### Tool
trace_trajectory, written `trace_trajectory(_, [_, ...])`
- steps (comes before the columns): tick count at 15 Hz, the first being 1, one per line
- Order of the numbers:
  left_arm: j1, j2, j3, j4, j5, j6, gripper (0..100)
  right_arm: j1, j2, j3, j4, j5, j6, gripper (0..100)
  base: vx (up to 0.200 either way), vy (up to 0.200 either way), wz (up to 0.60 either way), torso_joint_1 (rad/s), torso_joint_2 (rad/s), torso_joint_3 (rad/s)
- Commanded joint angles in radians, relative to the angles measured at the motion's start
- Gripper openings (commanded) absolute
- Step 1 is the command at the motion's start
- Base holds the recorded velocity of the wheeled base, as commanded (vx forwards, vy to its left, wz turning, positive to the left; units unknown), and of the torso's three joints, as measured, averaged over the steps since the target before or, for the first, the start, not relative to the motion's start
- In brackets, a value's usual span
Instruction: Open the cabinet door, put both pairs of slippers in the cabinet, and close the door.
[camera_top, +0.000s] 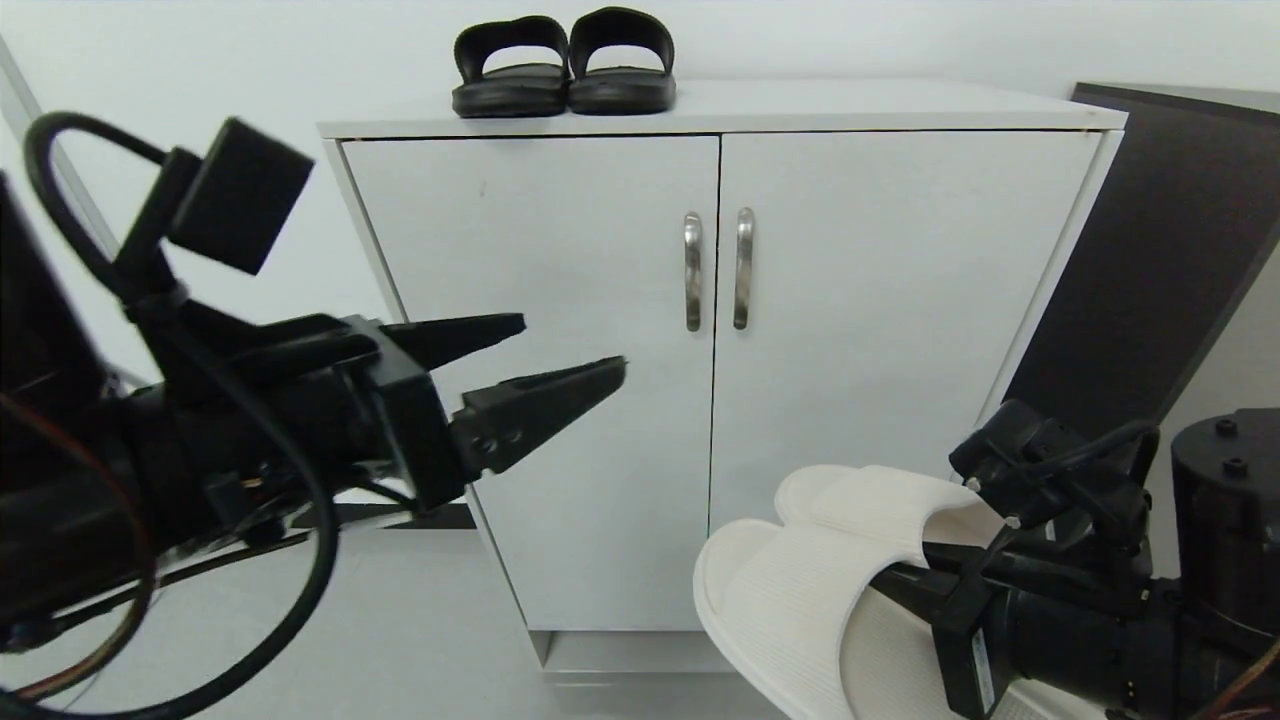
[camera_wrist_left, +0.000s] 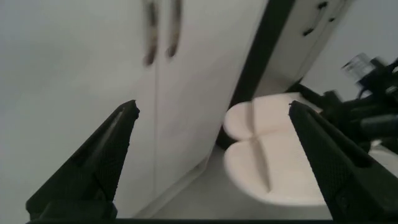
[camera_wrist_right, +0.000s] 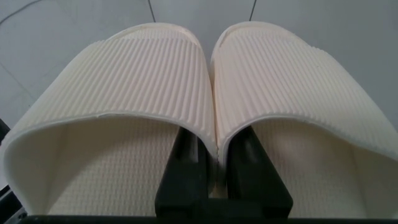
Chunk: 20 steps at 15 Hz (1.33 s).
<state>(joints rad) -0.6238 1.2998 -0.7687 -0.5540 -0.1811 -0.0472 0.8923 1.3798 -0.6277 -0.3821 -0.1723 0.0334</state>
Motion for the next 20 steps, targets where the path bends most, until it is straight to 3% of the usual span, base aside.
trace_trajectory(1, [-0.059,0.17,-0.116,-0.018,0.0,-0.025,100,-0.001,0.01,0.002,-0.001,0.001,0.0,0,0.0,0.0,0.0,0.0,0.0,0.0])
trace_trajectory(4, [-0.094,0.302,-0.268,-0.012,-0.028,-0.026,100,-0.004,0.008,0.009,-0.001,0.004,0.002,0,0.0,0.0,0.0,0.0,0.0,0.0])
trace_trajectory(5, [-0.094,0.34,-0.316,-0.009,-0.057,-0.043,100,-0.004,0.008,0.016,-0.003,0.007,0.0,0,0.0,0.0,0.0,0.0,0.0,0.0])
trace_trajectory(8, [-0.088,0.412,-0.46,0.071,-0.187,-0.137,100,-0.006,0.007,0.025,-0.029,0.028,0.0,0,0.0,0.0,0.0,0.0,0.0,0.0])
trace_trajectory(9, [-0.085,0.427,-0.488,0.086,-0.202,-0.154,100,-0.006,0.007,0.026,-0.029,0.028,0.0,0,0.0,0.0,0.0,0.0,0.0,0.0])
trace_trajectory(10, [-0.083,0.446,-0.526,0.092,-0.236,-0.204,100,-0.009,-0.001,0.028,-0.029,0.028,0.0,0,0.0,0.0,0.0,0.0,0.0,0.0])
trace_trajectory(12, [-0.074,0.452,-0.538,0.094,-0.319,-0.25,100,-0.012,-0.01,0.028,-0.029,0.028,0.0,0,0.0,0.0,0.0,0.0,0.0,0.0])
trace_trajectory(13, [-0.065,0.457,-0.543,0.094,-0.336,-0.258,100,-0.012,-0.01,0.028,-0.029,0.028,0.0,0,0.0,0.0,0.0,0.0,0.0,0.0])
trace_trajectory(16, [-0.036,0.48,-0.561,0.091,-0.304,-0.255,100,-0.015,-0.01,0.028,-0.029,0.027,0.0,0,0.0,0.0,0.0,0.0,0.0,0.0])
trace_trajectory(17, [-0.034,0.478,-0.563,0.091,-0.267,-0.25,100,-0.016,-0.01,0.029,-0.029,0.027,0.0,0,0.0,0.0,0.0,0.0,0.0,0.0])
trace_trajectory(20, [-0.039,0.486,-0.583,0.109,-0.186,-0.169,100,-0.02,-0.013,0.029,-0.029,0.027,0.0,0,0.0,0.0,0.0,0.0,0.0,0.0])
